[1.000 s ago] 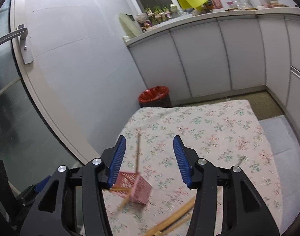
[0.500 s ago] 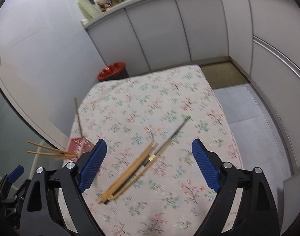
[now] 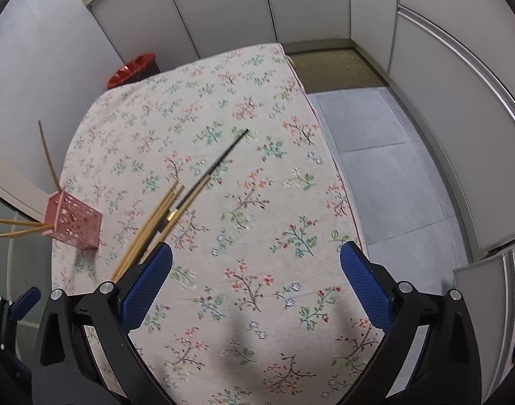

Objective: Organize utensils
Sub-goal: 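Move the left gripper to the remaining chopstick bundle and grasp it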

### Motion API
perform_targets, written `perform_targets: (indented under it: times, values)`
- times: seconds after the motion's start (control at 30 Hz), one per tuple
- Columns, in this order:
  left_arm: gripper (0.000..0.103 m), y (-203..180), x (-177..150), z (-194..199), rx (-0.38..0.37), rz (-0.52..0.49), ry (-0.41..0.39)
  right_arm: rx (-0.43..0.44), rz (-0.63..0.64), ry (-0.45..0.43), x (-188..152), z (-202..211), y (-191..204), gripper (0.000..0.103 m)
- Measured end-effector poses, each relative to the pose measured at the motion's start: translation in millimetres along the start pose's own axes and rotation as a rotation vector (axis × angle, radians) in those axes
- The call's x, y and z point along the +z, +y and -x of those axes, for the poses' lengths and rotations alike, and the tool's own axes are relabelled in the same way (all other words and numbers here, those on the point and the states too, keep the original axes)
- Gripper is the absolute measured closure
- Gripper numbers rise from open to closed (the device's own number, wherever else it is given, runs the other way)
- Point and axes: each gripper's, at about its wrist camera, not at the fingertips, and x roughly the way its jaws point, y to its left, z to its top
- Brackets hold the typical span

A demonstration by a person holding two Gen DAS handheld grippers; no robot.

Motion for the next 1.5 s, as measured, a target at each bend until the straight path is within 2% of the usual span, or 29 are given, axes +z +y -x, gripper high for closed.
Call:
perform_targets:
  times: [0.17, 0.3, 0.37, 0.4, 0.47, 0.5, 0.57, 0.67, 0.77, 0.83, 0.93, 1.2, 1.4, 1.5]
  values:
    - [0.016, -13, 14, -38, 0.02, -0.009, 0.069, -0.009, -0.004, 0.058, -4, -12, -11, 0.007]
    - [0.018, -12, 33, -73, 0.014, 0.02, 0.129, -0.03, -0.009, 0.074, -4, -17, -18, 0.007]
    - [0.035, -10, 44, -89, 0.017, 0.023, 0.15, -0.027, -0.012, 0.085, -3, -20, -21, 0.007]
    - [0.039, -10, 49, -97, 0.031, 0.02, 0.162, -0.025, -0.014, 0.088, -3, -21, -22, 0.007]
    - [0.058, -10, 63, -113, 0.054, 0.003, 0.171, -0.022, -0.015, 0.092, -2, -23, -22, 0.007]
    - [0.061, -10, 68, -122, 0.056, -0.002, 0.177, -0.02, -0.012, 0.096, -2, -24, -22, 0.007]
    - [0.076, -4, 79, -141, 0.051, 0.017, 0.202, -0.016, -0.006, 0.103, -2, -26, -22, 0.007]
    - [0.087, 11, 91, -168, 0.01, 0.088, 0.236, -0.012, 0.007, 0.111, -1, -29, -20, 0.007]
    - [0.09, 22, 97, -183, -0.049, 0.15, 0.25, -0.003, 0.02, 0.115, 0, -31, -17, 0.007]
    - [0.095, 28, 97, -190, -0.064, 0.179, 0.259, 0.0, 0.024, 0.113, 2, -31, -16, 0.007]
    - [0.096, 34, 95, -201, -0.111, 0.211, 0.281, 0.007, 0.017, 0.108, 5, -31, -17, 0.007]
    - [0.096, 36, 93, -201, -0.157, 0.211, 0.274, -0.005, 0.012, 0.118, 4, -36, -20, 0.007]
    - [0.095, 35, 89, -203, -0.128, 0.194, 0.271, -0.007, 0.017, 0.119, 4, -37, -18, 0.007]
    - [0.092, 29, 94, -208, -0.088, 0.166, 0.257, 0.001, 0.02, 0.124, 3, -37, -15, 0.007]
